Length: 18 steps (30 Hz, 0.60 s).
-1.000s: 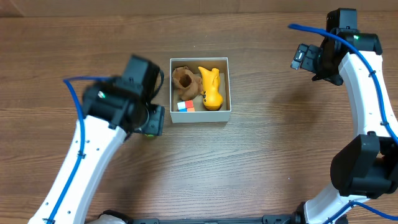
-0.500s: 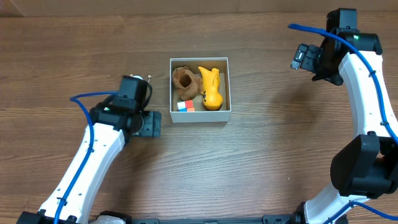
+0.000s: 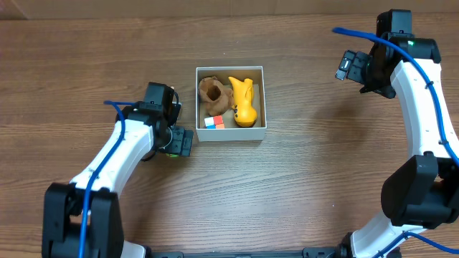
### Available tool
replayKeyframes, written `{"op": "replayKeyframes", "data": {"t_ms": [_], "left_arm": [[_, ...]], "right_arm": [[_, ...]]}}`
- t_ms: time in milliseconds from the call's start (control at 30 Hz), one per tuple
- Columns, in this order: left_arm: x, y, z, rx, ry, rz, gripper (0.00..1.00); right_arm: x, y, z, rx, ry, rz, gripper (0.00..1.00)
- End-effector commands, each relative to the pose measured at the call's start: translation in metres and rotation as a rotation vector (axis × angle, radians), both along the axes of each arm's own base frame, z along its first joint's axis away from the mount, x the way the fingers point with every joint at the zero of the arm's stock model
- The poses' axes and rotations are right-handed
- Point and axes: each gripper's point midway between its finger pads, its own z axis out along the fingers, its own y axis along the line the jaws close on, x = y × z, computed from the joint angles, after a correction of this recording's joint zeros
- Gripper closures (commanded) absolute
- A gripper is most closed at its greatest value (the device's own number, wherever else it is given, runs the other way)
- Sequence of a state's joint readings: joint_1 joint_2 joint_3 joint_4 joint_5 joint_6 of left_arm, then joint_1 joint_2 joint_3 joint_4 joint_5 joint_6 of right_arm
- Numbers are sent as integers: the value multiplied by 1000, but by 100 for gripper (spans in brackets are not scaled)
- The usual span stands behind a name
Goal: Pack container
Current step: 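Reach the left gripper to the green numbered ball and grasp it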
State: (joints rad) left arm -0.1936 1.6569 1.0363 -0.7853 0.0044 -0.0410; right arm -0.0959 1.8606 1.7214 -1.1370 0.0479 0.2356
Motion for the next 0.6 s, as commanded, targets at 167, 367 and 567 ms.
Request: {"op": "replayKeyframes", "data": {"t_ms": [167,367,567], "left_arm": [[0,-3,-6,-13,24,-36,84],[11,-5,23,-15,15,-33,93],[37,-27,119,-114,-79,-17,96]], "right_arm": [[4,1,21,0,-58,-1,0],[4,1,21,0,-58,-1,0],[4,1,21,0,-58,-1,0]]}}
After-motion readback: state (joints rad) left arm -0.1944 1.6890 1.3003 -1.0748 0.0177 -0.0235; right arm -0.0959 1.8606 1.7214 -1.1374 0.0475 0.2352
